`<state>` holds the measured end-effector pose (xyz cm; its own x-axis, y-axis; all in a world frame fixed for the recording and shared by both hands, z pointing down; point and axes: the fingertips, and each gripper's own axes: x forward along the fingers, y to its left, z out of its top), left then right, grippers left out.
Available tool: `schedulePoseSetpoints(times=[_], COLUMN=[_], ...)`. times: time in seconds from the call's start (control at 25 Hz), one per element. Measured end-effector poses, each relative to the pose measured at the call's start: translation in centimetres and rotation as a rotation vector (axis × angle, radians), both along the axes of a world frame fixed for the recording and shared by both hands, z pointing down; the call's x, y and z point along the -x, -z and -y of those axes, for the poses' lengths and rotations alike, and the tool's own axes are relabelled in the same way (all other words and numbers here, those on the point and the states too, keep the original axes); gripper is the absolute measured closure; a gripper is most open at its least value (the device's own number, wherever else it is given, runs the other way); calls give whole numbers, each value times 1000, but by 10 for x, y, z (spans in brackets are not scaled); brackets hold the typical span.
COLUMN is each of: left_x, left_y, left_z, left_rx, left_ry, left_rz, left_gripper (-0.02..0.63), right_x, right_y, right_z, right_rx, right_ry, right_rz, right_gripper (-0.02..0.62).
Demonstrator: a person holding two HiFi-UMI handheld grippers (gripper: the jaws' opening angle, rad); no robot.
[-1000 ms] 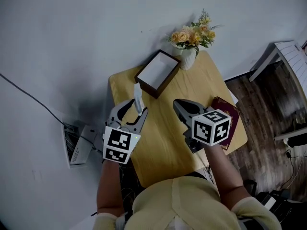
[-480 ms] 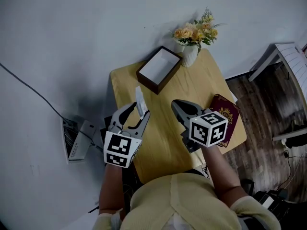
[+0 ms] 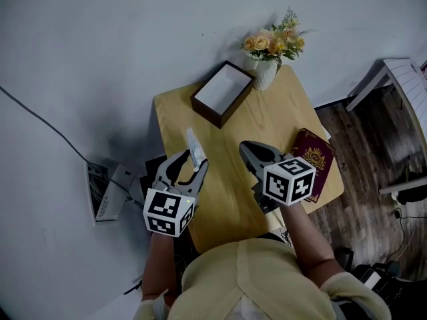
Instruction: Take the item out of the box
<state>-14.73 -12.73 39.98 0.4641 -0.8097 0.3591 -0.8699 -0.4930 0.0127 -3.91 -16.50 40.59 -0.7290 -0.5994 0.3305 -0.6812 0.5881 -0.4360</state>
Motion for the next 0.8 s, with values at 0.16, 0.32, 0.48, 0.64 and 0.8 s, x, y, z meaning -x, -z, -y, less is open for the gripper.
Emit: schedulePoseSetpoints(times=[0.16, 0.32, 0.48, 0.64, 0.8], left_x=[1, 2, 3, 2, 0], left_y=[-3, -4, -5, -5, -4], left_z=[-2, -4, -5, -4, -3], left_rx=[4, 10, 12, 13, 13], left_ry=[11, 18, 20, 19, 17], left_rz=[-9, -19, -22, -23, -25], left_gripper=[400, 400, 400, 400, 400], right_x=[1, 3, 4, 4, 2], right_y=[-2, -5, -7, -6, -4], right_z=[-1, -3, -4, -4, -4], right_rx=[1, 3, 2, -1, -1], right_ry=[0, 3, 4, 4, 1], right_rz=[-10, -18, -32, -33, -36], right_gripper=[565, 566, 566, 568, 568])
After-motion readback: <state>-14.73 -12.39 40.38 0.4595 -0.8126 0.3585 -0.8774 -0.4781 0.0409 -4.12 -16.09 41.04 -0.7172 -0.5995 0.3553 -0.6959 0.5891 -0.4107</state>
